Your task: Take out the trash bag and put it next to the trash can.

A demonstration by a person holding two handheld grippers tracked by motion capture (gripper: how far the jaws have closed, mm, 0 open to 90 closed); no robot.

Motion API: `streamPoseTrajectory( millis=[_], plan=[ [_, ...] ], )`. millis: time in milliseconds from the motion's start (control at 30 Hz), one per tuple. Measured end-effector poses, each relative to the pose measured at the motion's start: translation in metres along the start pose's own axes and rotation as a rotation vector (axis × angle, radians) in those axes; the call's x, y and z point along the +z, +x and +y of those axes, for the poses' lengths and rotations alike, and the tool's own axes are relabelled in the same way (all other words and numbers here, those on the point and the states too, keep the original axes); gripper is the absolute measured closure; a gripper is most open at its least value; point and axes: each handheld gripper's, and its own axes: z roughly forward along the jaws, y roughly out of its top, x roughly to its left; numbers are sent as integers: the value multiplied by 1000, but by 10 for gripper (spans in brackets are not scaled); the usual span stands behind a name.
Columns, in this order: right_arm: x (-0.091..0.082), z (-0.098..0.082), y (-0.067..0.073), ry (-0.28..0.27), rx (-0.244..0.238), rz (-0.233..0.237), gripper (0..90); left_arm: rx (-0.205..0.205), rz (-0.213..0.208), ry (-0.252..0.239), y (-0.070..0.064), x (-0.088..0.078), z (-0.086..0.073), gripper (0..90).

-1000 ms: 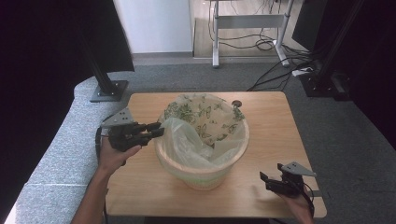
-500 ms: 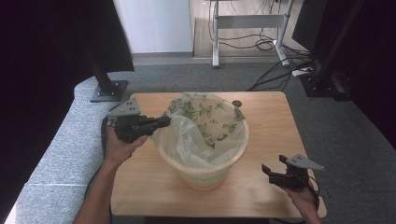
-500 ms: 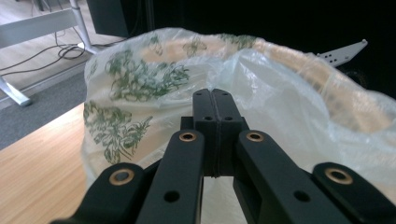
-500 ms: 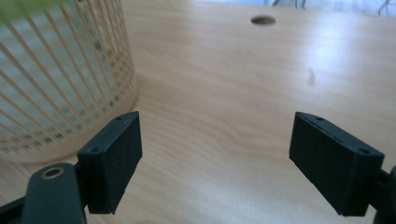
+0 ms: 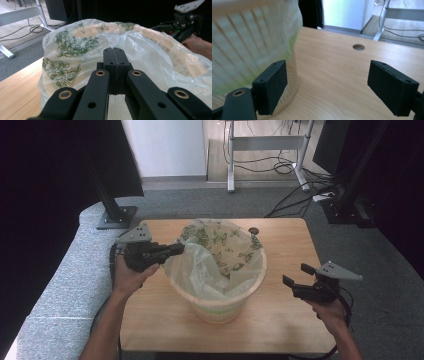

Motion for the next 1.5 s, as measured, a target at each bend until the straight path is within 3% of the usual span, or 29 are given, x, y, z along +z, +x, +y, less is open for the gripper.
streamPoseTrajectory(
  millis=[300, 500, 833, 1067, 1200, 1300, 1400, 1500],
  plan=[
    [4, 53, 22, -24, -77, 67, 169, -10, -4, -1, 0, 0, -7, 900],
    [17, 74, 28, -7, -95, 105, 176, -18, -7, -5, 1, -1, -10, 900],
    [52, 94, 27, 42, -134, 210, 241, -20, -12, -7, 3, 0, -11, 900],
    [62, 97, 26, 60, -155, 229, 318, -23, -14, -9, 3, -1, -12, 900],
    [68, 97, 28, 80, -213, 199, 568, -28, -14, -12, 4, -1, -14, 900],
    [69, 98, 30, 92, -220, 187, 727, -25, -13, -9, 4, -1, -15, 900],
    [68, 102, 35, 88, -234, 166, 857, -24, -12, -8, 4, -1, -15, 900],
    [69, 105, 40, 108, -261, 131, 894, -25, -11, -11, 4, -1, -16, 900]
  ],
)
